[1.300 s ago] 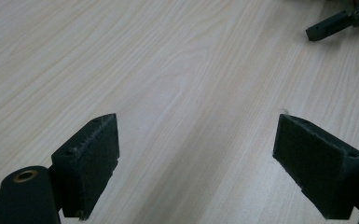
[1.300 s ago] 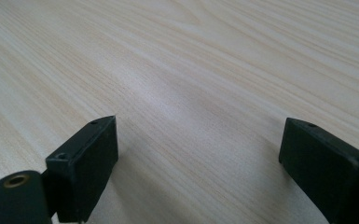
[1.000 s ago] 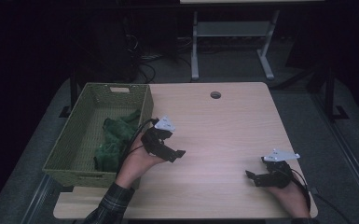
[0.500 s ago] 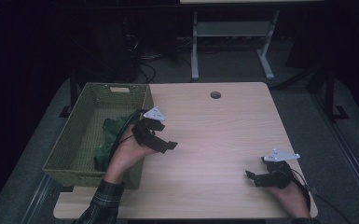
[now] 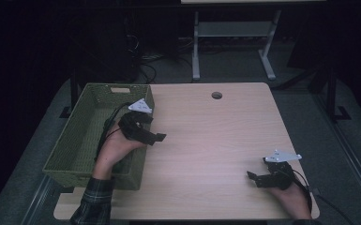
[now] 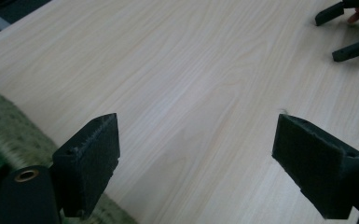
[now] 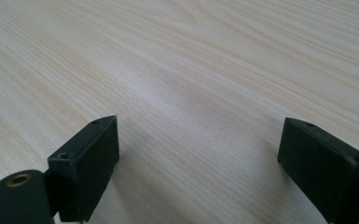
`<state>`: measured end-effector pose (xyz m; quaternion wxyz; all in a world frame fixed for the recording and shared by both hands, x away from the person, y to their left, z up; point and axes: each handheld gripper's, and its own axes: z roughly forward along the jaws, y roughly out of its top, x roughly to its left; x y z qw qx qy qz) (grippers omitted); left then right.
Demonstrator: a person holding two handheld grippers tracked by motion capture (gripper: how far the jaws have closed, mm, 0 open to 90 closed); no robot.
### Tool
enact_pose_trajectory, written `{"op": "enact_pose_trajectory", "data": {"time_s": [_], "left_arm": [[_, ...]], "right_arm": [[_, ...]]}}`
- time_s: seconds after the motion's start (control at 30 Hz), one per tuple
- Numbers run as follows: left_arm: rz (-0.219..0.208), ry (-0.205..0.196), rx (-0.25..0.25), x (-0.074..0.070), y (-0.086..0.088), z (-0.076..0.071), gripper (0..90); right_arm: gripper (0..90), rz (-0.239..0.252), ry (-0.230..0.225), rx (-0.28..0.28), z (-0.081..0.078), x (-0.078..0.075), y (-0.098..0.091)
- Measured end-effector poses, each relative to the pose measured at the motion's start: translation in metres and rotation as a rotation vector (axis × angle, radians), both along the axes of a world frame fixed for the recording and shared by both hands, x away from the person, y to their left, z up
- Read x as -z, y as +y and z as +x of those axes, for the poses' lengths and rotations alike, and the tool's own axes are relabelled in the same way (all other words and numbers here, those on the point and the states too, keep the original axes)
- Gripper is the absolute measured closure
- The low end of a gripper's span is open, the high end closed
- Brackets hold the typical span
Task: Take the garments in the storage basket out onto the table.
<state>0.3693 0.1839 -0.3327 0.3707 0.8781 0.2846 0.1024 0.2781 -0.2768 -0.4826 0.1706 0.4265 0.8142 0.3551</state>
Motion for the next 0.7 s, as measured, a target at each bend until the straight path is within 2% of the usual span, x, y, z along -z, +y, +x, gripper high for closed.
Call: {"op": "enact_pose_trajectory", "data": {"time_s": [0.13, 0.2, 0.33, 0.5, 0.63, 0.7], "left_arm": [[-0.008, -0.013, -0.032, -0.003, 0.009, 0.001, 14.5], [0.0, -0.014, -0.032, -0.004, 0.016, 0.001, 16.1], [-0.002, -0.02, -0.072, -0.006, 0.026, 0.001, 18.4], [0.014, -0.027, -0.112, -0.007, 0.04, 0.001, 21.9], [0.039, -0.031, -0.155, -0.009, 0.052, 0.0, 30.5], [0.048, -0.027, -0.175, -0.007, 0.057, 0.0, 31.7]], "right_arm": [[12.1, 0.0, 0.0, 0.0, 0.0, 0.0, 0.0], [12.2, 0.0, -0.001, 0.0, 0.0, 0.0, 0.0], [12.1, 0.0, -0.001, 0.0, 0.0, 0.0, 0.0], [12.1, 0.0, 0.0, 0.0, 0.0, 0.0, 0.0], [12.1, 0.0, 0.001, 0.001, 0.0, 0.0, 0.0], [12.1, 0.0, 0.0, 0.0, 0.0, 0.0, 0.0]]}}
